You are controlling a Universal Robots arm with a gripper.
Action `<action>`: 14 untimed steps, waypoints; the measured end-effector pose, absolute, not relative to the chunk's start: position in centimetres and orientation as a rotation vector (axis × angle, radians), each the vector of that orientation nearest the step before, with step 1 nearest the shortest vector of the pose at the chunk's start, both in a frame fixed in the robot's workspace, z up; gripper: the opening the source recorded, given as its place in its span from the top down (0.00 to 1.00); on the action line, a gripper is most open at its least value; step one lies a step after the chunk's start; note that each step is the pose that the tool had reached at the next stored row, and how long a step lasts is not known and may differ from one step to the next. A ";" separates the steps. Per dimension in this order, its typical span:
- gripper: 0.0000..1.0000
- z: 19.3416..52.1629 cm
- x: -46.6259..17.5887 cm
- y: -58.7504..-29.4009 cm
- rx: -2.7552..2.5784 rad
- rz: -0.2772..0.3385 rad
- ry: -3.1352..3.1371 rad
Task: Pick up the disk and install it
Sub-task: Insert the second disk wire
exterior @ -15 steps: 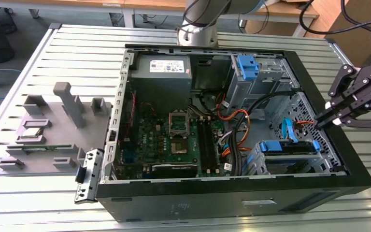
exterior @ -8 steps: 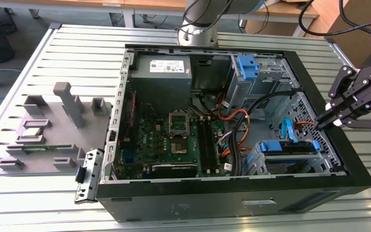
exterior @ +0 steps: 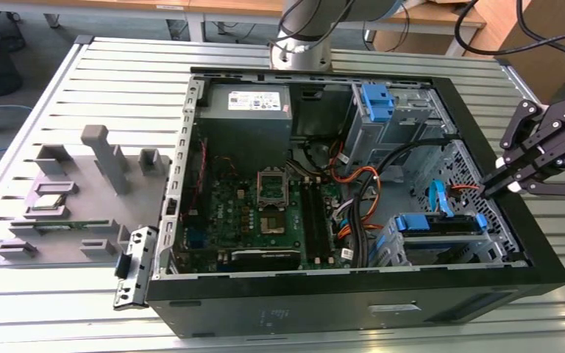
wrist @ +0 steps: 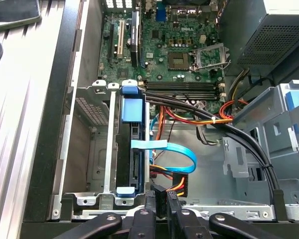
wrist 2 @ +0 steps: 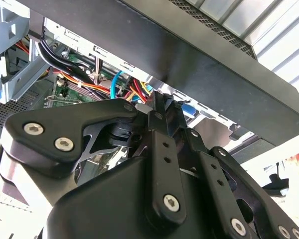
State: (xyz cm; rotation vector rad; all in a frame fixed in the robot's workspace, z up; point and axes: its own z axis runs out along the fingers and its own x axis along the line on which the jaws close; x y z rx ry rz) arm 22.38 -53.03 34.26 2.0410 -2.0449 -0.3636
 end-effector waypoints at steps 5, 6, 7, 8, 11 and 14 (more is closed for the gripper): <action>0.78 34.3 22.4 -53.0 2.039 -0.360 -2.044; 0.83 34.3 22.4 -53.0 2.039 -0.360 -2.044; 0.83 34.3 22.4 -53.0 2.039 -0.360 -2.044; 0.83 34.3 22.4 -53.0 2.039 -0.359 -2.044; 0.83 34.3 22.4 -53.0 2.038 -0.358 -2.044; 0.83 34.3 22.4 -53.0 2.037 -0.357 -2.043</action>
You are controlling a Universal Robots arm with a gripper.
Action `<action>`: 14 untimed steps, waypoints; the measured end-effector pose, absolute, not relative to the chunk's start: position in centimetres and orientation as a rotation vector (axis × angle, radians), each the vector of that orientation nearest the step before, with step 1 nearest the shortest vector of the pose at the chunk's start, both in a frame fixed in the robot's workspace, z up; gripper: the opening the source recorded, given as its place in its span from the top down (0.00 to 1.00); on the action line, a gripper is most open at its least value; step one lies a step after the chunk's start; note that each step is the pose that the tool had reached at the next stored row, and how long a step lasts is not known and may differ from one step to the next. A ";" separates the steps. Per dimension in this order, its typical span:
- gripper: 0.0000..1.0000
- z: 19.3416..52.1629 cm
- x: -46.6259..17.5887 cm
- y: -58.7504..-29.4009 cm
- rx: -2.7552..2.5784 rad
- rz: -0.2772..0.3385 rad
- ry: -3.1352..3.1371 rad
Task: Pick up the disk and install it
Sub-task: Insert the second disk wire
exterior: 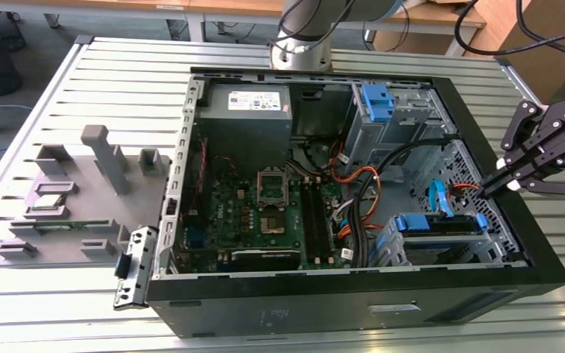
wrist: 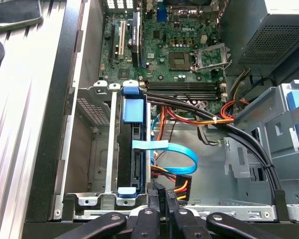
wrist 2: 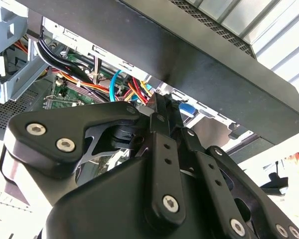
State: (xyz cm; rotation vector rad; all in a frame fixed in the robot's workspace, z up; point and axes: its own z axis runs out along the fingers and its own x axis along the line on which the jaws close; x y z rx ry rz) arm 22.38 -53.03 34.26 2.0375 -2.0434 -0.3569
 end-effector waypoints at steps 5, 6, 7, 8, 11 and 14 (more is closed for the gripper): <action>0.83 34.3 22.4 -53.0 2.036 -0.355 -2.043; 0.83 34.3 22.4 -53.0 2.037 -0.355 -2.043; 0.83 34.4 22.4 -53.0 2.037 -0.355 -2.043; 0.83 34.5 22.4 -53.0 2.036 -0.355 -2.043; 0.83 34.7 22.4 -53.0 2.036 -0.355 -2.043; 0.83 34.8 22.3 -53.0 2.037 -0.354 -2.044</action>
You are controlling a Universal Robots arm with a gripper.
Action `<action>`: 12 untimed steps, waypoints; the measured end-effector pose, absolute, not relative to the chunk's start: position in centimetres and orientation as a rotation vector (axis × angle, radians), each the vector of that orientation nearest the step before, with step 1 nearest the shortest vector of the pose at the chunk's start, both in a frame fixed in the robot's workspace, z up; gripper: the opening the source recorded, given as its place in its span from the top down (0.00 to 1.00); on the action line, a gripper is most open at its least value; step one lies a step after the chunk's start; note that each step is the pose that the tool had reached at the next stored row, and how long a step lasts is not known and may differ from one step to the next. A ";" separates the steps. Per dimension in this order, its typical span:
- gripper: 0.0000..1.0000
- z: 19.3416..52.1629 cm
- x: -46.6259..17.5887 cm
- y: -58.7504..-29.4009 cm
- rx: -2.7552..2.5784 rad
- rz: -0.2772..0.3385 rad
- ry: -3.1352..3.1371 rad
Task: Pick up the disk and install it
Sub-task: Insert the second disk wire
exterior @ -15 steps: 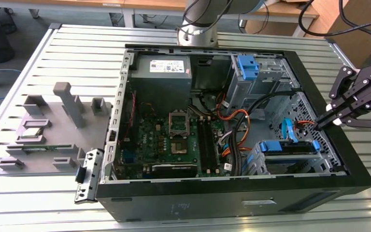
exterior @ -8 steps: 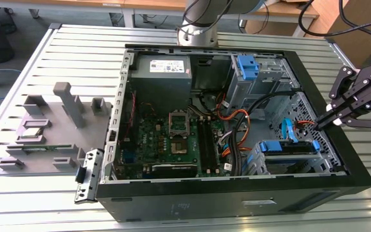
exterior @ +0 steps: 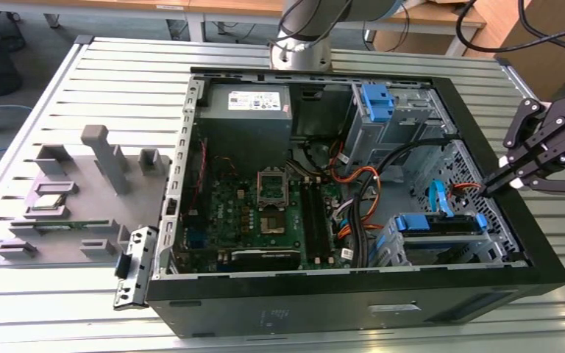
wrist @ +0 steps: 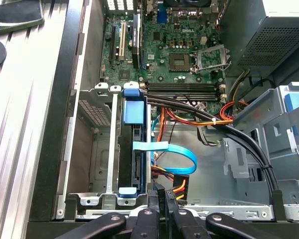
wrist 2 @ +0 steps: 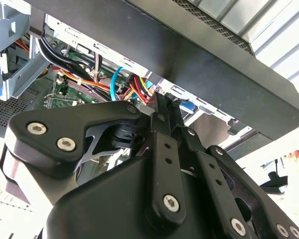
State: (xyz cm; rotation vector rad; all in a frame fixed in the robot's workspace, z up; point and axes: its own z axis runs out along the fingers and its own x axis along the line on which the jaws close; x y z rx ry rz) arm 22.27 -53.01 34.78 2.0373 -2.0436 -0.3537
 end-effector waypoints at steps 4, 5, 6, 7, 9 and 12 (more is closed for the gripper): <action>0.83 34.8 21.4 -53.0 2.041 -0.348 -2.047; 0.83 34.8 21.2 -53.0 2.042 -0.346 -2.049; 0.83 34.8 21.0 -53.0 2.043 -0.344 -2.050; 0.83 34.8 20.8 -53.0 2.044 -0.342 -2.051; 0.83 34.8 20.5 -53.0 2.046 -0.339 -2.053; 0.83 34.8 20.4 -53.0 2.052 -0.330 -2.058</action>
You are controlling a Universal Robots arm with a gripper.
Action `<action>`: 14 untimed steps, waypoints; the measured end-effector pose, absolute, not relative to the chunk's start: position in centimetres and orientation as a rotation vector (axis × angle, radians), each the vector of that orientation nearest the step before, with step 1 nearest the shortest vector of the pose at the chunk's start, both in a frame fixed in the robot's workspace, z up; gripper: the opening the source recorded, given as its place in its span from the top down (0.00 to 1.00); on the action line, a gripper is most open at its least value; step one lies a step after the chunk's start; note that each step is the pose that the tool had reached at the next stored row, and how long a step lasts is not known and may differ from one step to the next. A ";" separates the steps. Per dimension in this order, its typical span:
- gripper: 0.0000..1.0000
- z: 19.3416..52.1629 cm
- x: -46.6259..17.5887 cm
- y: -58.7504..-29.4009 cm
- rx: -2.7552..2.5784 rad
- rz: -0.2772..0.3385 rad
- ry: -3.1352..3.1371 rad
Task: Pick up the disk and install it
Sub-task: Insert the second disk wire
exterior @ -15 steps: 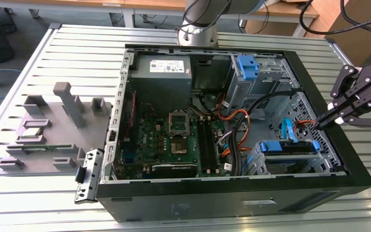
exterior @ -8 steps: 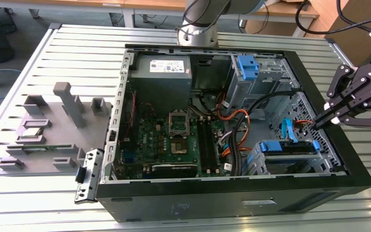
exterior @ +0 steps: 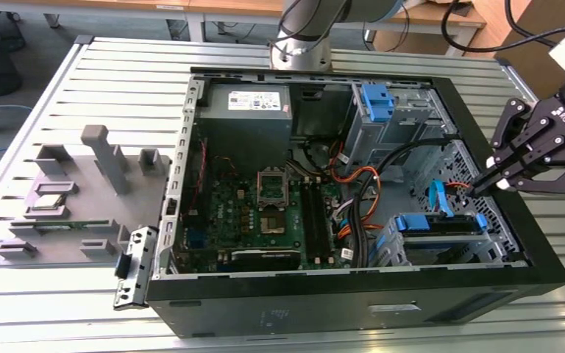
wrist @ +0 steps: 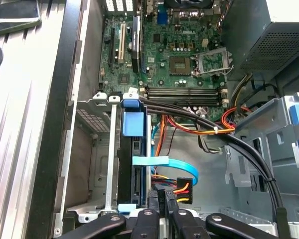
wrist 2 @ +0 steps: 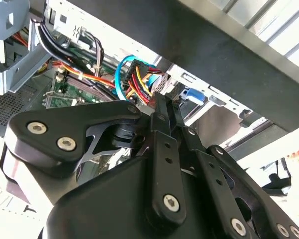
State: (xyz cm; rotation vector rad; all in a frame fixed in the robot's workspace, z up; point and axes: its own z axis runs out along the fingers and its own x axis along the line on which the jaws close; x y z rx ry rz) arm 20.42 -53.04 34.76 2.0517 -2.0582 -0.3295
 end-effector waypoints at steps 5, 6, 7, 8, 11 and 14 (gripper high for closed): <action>0.83 34.7 19.9 -53.1 2.081 -0.280 -2.087; 0.83 34.7 19.7 -53.1 2.084 -0.275 -2.090; 0.83 34.7 19.5 -53.1 2.087 -0.271 -2.092; 0.83 34.7 19.2 -53.1 2.089 -0.267 -2.094; 0.83 34.7 18.6 -53.2 2.097 -0.252 -2.102; 0.83 34.7 18.2 -53.2 2.112 -0.227 -2.116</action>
